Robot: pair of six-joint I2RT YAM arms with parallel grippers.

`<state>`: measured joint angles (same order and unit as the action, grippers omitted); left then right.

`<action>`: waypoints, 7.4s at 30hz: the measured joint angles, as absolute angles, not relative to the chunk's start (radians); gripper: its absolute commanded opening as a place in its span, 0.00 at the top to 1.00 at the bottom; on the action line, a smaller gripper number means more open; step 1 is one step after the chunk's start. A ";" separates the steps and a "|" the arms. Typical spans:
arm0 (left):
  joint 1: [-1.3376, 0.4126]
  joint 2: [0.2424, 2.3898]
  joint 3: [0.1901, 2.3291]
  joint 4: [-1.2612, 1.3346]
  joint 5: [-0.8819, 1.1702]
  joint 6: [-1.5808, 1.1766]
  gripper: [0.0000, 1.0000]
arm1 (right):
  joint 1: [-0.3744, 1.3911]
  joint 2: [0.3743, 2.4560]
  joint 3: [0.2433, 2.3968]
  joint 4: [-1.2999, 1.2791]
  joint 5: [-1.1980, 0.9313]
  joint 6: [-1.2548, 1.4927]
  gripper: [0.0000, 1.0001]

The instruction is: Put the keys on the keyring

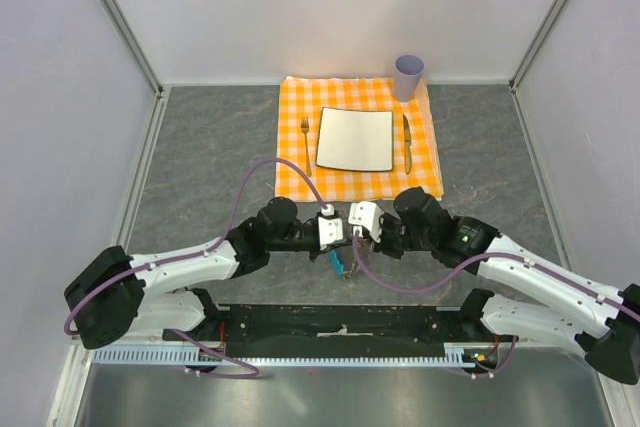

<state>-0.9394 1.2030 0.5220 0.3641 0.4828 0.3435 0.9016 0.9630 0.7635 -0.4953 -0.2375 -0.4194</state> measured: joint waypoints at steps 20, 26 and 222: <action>-0.939 1.206 0.522 0.353 0.524 0.356 0.98 | 0.902 0.953 0.764 -0.487 -0.289 -0.435 1.00; -0.960 1.205 0.516 0.352 0.473 0.385 0.98 | 0.902 0.963 0.764 -0.487 -0.293 -0.435 1.00; -1.073 1.087 0.432 0.453 0.226 0.482 0.98 | 0.952 0.905 0.765 -0.451 -0.236 -0.461 1.00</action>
<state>-1.0725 1.0866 0.4324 0.4526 0.2264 0.4824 0.9520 0.9051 0.7654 -0.4507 -0.2356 -0.4606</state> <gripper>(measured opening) 0.024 0.007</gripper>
